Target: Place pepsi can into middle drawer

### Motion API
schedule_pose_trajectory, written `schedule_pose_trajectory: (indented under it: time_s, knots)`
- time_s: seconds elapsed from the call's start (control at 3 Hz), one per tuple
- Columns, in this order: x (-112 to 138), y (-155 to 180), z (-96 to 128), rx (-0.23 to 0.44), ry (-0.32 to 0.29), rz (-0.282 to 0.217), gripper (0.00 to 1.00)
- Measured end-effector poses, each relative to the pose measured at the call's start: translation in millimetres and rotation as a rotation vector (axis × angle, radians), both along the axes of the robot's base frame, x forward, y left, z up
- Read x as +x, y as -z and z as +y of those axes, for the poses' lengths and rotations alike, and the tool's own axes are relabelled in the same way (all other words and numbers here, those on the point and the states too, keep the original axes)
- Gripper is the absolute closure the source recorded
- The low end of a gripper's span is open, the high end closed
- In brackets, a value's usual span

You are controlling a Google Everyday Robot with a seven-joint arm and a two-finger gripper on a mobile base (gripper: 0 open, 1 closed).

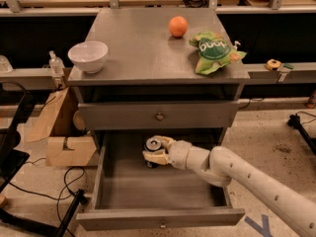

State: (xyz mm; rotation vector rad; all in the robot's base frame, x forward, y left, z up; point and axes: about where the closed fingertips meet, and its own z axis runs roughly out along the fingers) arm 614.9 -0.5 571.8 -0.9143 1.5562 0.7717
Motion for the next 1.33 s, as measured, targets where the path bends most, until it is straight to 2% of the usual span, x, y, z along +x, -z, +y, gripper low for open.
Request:
schedule_pose_trajectory:
  time_s: [0.67, 1.0, 1.33]
  knots:
    - [-12.6, 107.2, 28.6, -0.049, -0.005, 0.087, 1.00]
    - [-12.7, 106.8, 30.3, -0.047, -0.006, 0.088, 0.82]
    - [-13.1, 106.8, 32.4, -0.046, -0.009, 0.088, 0.58]
